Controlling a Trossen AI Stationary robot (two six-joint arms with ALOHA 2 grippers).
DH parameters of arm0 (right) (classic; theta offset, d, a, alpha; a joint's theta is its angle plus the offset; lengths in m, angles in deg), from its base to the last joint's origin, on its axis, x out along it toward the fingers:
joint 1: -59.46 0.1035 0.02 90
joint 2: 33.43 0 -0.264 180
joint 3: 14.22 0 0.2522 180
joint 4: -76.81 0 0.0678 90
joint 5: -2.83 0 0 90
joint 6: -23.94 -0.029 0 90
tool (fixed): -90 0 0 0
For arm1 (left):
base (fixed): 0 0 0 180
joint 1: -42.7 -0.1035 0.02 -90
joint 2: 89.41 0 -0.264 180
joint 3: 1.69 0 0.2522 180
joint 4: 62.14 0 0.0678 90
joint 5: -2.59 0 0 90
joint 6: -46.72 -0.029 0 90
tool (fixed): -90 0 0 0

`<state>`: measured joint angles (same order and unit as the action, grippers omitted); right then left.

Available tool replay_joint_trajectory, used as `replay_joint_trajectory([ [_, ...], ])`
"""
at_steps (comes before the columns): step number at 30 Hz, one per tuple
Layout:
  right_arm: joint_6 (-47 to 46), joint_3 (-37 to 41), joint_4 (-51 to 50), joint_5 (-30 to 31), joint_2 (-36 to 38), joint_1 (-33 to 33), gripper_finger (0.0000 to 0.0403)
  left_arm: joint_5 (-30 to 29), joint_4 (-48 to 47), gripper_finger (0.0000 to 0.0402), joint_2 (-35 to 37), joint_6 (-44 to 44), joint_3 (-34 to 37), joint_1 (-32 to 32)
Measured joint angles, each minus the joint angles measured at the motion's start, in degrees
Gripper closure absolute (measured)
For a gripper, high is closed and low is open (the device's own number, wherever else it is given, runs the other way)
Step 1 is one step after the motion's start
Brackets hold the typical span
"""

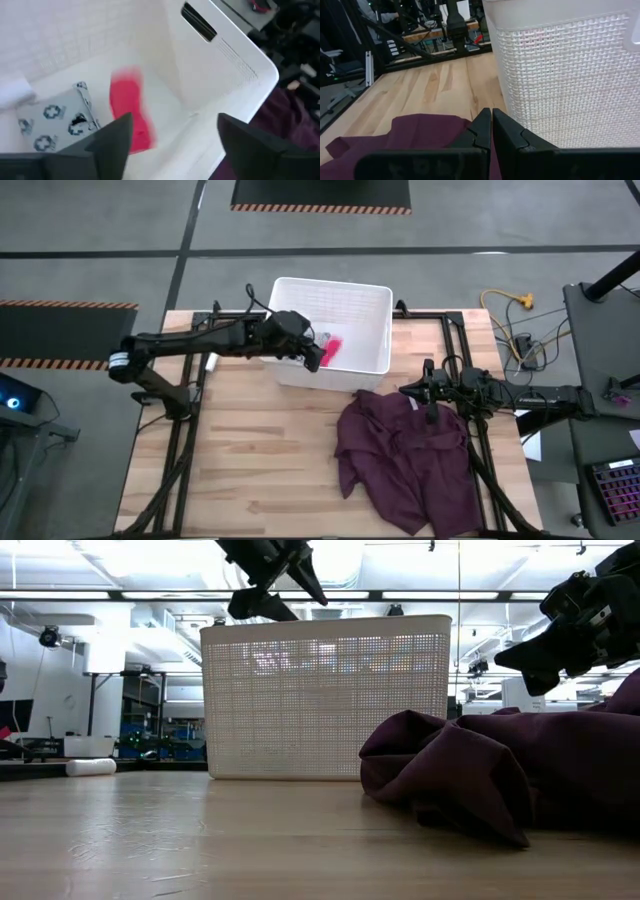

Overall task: Pick & place medical supplies in basket/bin
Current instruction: Put the red bandage into the white bin, then put the roller gauze into the white bin

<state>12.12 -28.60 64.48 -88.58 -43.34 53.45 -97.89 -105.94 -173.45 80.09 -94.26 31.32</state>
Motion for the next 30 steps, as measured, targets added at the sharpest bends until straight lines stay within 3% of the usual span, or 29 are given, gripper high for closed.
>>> replay_joint_trajectory([
  [4, -0.07, 0.00, -0.51, 0.00, 0.01, 0.00, 0.0394, -3.29, -3.89, 0.0098, 2.03, 0.93, 0.00, -1.22],
  [10, -0.20, 0.00, -1.20, 0.00, -0.01, -0.02, 0.0394, -22.45, -12.66, 0.0093, 8.64, 3.60, 0.00, -3.87],
  [14, -0.20, 0.00, -1.20, 0.01, -0.01, 0.01, 0.0394, -29.84, -19.98, 0.0094, 12.40, 3.69, -0.02, -6.54],
  [17, -0.20, 0.00, -1.20, 0.02, -0.01, 0.00, 0.0394, -29.71, -30.78, 0.0098, 12.45, 5.14, -0.02, -10.38],
  [22, -0.20, 0.00, -1.20, 0.02, -0.01, -0.01, 0.0394, -23.62, -48.22, 0.0104, 10.07, 11.97, 0.22, -16.45],
  [30, -0.17, 0.00, -1.20, 0.02, -0.01, 0.01, 0.0394, -17.99, -50.55, 0.0105, 8.47, 7.96, 6.06, -20.31],
])
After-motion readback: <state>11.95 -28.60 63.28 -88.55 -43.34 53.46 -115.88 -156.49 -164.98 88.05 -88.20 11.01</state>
